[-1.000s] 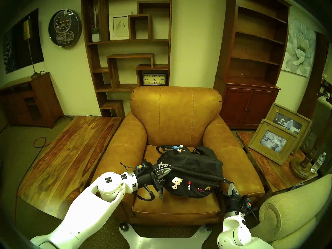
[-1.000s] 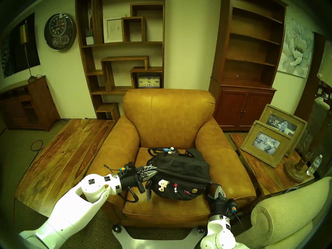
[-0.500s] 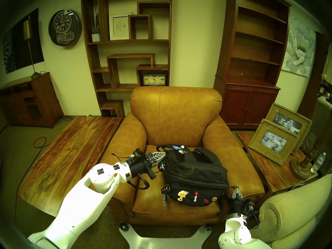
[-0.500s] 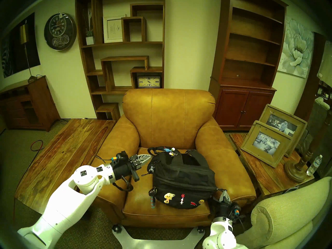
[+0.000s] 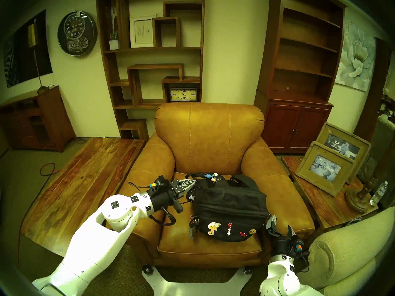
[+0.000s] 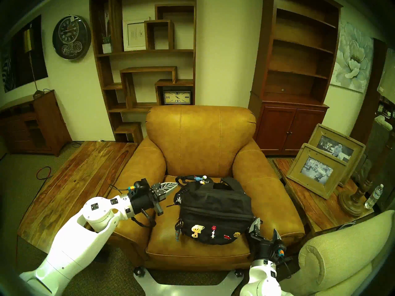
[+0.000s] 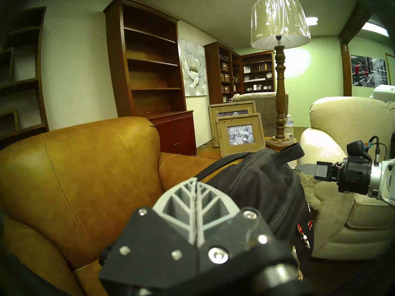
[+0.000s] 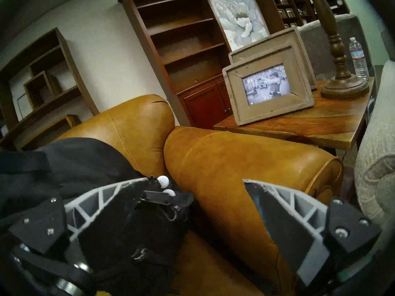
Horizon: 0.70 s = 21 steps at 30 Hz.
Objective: Close a bag with a zipper
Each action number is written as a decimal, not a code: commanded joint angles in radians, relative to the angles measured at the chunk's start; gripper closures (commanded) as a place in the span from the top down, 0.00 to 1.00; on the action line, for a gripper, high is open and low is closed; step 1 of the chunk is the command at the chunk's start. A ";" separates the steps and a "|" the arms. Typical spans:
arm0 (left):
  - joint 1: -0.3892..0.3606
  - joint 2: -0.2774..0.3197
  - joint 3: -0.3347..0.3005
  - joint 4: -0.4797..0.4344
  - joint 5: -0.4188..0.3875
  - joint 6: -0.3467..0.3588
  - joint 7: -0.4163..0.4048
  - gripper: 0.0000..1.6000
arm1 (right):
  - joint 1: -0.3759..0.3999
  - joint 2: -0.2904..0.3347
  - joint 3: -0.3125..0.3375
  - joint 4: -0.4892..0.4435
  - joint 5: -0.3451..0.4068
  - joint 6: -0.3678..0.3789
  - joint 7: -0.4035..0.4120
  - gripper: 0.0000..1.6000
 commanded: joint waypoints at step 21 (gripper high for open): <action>0.332 0.032 -0.169 -0.214 -0.165 -0.065 0.026 0.49 | -0.317 0.213 -0.043 -0.364 -0.447 0.095 -0.008 1.00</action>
